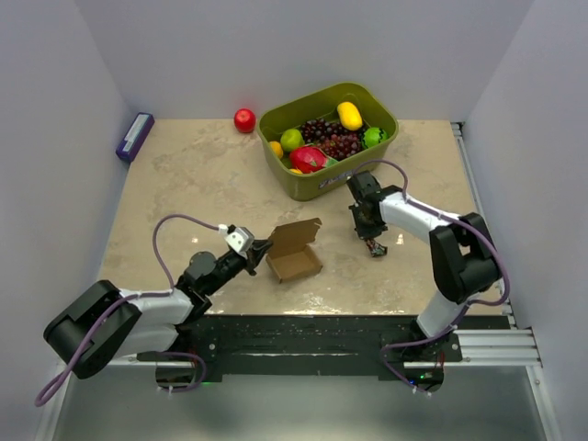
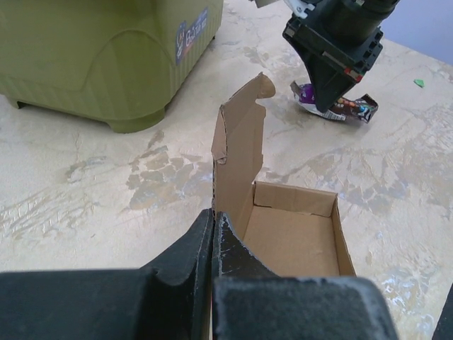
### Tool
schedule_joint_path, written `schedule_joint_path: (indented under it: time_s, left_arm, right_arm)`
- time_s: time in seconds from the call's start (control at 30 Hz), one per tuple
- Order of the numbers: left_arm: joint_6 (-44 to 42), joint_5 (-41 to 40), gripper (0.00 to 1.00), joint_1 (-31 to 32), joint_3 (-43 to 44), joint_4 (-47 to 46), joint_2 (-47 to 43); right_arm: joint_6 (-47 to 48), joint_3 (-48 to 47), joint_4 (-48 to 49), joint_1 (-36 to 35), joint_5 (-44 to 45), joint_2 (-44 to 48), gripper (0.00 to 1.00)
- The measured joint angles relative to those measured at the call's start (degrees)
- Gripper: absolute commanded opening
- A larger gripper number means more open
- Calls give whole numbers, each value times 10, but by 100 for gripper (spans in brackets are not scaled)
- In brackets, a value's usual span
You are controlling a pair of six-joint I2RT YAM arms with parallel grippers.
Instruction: Fold the paper box
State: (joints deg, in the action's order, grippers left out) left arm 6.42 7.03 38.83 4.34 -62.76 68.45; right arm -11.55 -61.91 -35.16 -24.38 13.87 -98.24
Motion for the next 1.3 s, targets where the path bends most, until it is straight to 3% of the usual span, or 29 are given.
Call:
schedule_joint_path:
  time_s: [0.13, 0.4, 0.73, 0.87, 1.07, 1.3]
  left_arm:
    - [2, 10, 0, 0, 2, -1, 18]
    - [3, 71, 0, -11, 29, 3, 85]
    - [5, 121, 0, -23, 35, 7, 97]
    - [12, 129, 0, -25, 38, 4, 108]
    - [16, 129, 0, -28, 38, 0, 109]
    - [19, 129, 0, -28, 38, -4, 108]
  right_arm:
    - [4, 10, -1, -20, -42, 61, 0]
    - [32, 28, 38, -142, -95, 250, 0]
    - [53, 67, 73, -212, -123, 344, 0]
    - [52, 63, 89, -273, -135, 330, 0]
    - [43, 40, 102, -354, -136, 224, 0]
    - [21, 40, 119, -376, -139, 127, 0]
